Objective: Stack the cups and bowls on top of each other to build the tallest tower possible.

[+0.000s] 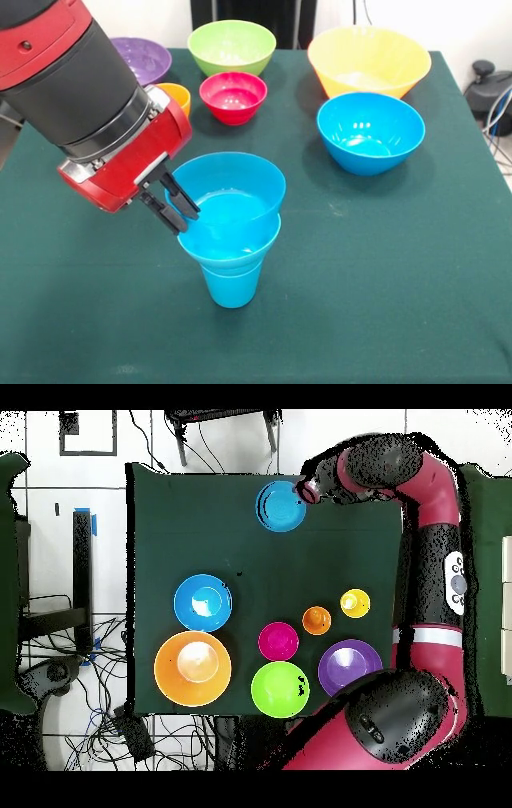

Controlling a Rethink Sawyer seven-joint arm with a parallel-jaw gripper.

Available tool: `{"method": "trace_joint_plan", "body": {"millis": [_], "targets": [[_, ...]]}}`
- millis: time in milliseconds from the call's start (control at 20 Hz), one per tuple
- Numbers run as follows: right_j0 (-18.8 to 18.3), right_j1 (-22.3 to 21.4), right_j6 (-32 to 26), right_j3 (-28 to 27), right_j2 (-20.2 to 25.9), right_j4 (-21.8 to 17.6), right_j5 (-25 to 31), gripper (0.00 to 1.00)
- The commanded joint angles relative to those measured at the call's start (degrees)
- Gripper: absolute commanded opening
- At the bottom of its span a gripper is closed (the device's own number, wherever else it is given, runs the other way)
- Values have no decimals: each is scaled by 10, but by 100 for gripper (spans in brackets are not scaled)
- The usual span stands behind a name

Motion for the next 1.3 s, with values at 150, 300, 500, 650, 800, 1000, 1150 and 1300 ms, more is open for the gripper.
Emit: {"method": "trace_joint_plan", "body": {"millis": [150, 300, 500, 650, 800, 1000, 1150, 1300], "targets": [[34, 3, 111, 21, -53, 16, -18, 0], [35, 4, 105, 20, -57, 20, -18, 0], [32, -1, 113, 38, -59, 26, -31, 0], [29, -7, 120, 55, -62, 27, -39, 0], [28, -8, 123, 59, -64, 26, -45, 0], [25, -7, 113, 67, -65, 27, -62, 0], [28, -4, 104, 57, -68, 28, -55, 0], [28, -3, 99, 55, -70, 29, -56, 0]]}}
